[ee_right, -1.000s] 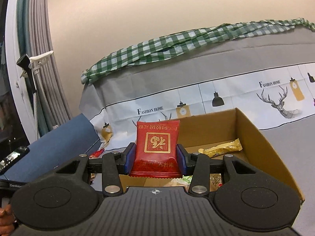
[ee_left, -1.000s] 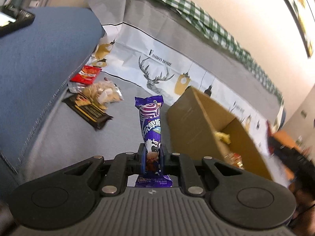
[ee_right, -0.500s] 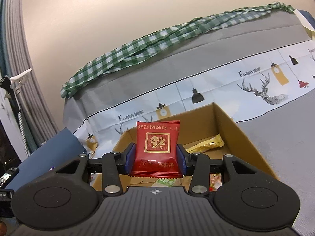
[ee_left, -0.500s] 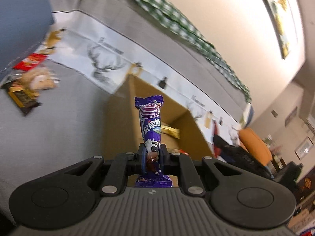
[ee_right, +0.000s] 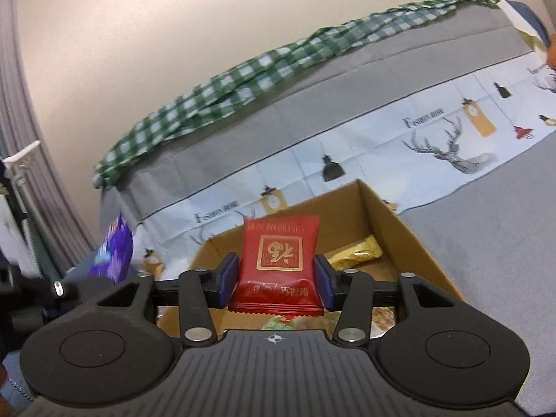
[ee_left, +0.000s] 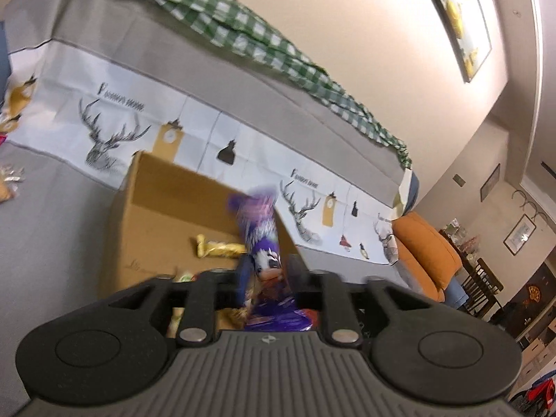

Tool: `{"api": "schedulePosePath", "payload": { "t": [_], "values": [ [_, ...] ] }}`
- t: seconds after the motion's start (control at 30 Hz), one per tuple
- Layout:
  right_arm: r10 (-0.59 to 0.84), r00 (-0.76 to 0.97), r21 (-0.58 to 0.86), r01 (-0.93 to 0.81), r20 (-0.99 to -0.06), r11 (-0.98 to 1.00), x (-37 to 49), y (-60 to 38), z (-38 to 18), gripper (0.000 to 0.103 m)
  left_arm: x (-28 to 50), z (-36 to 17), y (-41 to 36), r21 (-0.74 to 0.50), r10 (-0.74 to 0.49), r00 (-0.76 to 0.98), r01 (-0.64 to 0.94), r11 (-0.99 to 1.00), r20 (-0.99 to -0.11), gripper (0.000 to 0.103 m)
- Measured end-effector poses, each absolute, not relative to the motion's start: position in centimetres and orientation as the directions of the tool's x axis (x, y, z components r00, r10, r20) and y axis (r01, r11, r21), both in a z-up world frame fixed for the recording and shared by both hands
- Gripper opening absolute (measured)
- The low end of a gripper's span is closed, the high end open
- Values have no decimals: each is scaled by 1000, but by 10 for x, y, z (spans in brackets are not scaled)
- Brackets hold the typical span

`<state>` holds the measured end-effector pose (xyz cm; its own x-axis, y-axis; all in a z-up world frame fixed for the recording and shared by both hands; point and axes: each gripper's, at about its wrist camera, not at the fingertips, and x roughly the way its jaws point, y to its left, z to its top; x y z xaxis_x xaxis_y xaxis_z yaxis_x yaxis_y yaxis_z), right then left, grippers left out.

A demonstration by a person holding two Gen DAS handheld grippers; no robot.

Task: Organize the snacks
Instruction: 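Lower both snacks into the box and open both tools, then move both tools back toward the black cracker pack in the pile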

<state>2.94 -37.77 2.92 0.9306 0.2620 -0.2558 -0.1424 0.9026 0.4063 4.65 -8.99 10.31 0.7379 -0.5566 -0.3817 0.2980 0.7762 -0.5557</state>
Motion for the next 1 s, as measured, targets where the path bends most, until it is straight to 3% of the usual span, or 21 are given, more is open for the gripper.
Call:
{"api": "schedulePosePath", "payload": {
  "t": [0.03,0.07,0.27,0.4,0.6,0.63,0.7,0.77,0.87,1.0],
  "values": [
    [243,934,404,-124,-260,907,29,-378,29,77,46,104,-92,-555,-556,744,302,775,-371,47],
    [231,938,406,-111,-258,907,28,-379,29,79,44,104,-93,-555,-553,749,301,776,-367,50],
    [236,936,410,-114,-261,905,25,-381,28,79,21,86,-84,-537,-496,782,251,805,-378,53],
    [225,937,387,-109,-268,915,22,-376,28,79,6,72,-63,-528,-465,791,218,821,-397,68],
    [226,937,351,-124,-267,928,16,-366,29,79,-5,63,-17,-526,-433,805,182,831,-406,68],
    [228,936,349,-126,-269,929,15,-365,29,78,-4,62,-9,-522,-432,804,182,833,-409,63],
    [235,933,348,-132,-274,928,13,-363,28,72,-1,60,6,-467,-411,809,197,862,-419,43],
    [248,927,352,-141,-280,925,12,-362,27,57,10,56,19,-374,-348,819,178,910,-457,10],
    [280,916,353,-171,-286,920,10,-359,27,39,28,48,43,-309,-269,838,127,943,-475,5],
    [298,906,326,-196,-299,925,8,-349,25,36,36,17,76,-360,-201,854,17,933,-480,5]
  ]
}}
